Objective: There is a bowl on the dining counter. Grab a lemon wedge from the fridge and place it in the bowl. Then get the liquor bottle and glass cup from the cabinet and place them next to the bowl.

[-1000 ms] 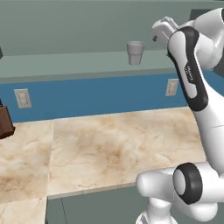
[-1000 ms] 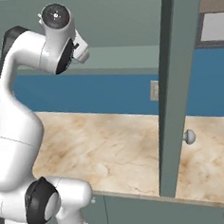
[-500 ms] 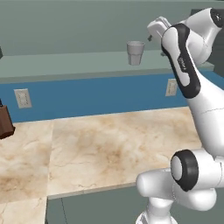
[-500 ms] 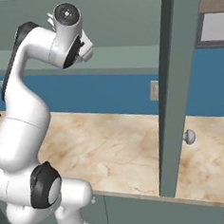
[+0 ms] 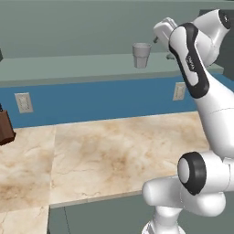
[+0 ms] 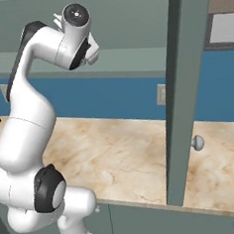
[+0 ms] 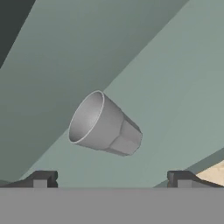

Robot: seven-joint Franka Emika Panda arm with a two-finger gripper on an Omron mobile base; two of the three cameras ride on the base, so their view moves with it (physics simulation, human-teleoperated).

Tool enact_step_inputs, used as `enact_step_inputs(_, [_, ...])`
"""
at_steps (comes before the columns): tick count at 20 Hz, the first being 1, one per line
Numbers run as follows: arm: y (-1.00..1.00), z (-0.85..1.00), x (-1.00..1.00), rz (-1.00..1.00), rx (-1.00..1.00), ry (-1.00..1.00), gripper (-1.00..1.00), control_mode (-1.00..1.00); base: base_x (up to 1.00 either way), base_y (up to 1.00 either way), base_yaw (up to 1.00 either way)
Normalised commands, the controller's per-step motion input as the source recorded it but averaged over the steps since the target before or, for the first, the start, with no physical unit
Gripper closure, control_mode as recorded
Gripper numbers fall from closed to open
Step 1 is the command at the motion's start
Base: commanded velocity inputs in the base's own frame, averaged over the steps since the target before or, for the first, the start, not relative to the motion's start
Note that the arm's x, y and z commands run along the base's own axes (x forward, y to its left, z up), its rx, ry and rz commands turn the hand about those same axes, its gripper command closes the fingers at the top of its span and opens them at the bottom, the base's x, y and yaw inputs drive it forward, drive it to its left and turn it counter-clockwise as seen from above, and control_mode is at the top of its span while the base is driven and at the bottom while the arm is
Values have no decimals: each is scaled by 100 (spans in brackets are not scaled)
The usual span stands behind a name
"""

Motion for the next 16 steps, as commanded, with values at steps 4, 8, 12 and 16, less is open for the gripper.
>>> enact_step_inputs(4, [0, -10, 0, 3, 8, 0, -100, -100, 0, 0, 0])
enact_step_inputs(8, [0, -19, 0, 2, 8, 0, -100, -100, 0, 0, 0])
enact_step_inputs(12, [0, -5, 14, 0, 7, -2, -100, -100, 0, 0, 0])
enact_step_inputs(16, [0, 0, 27, 0, 7, -5, -100, -100, 0, 0, 0])
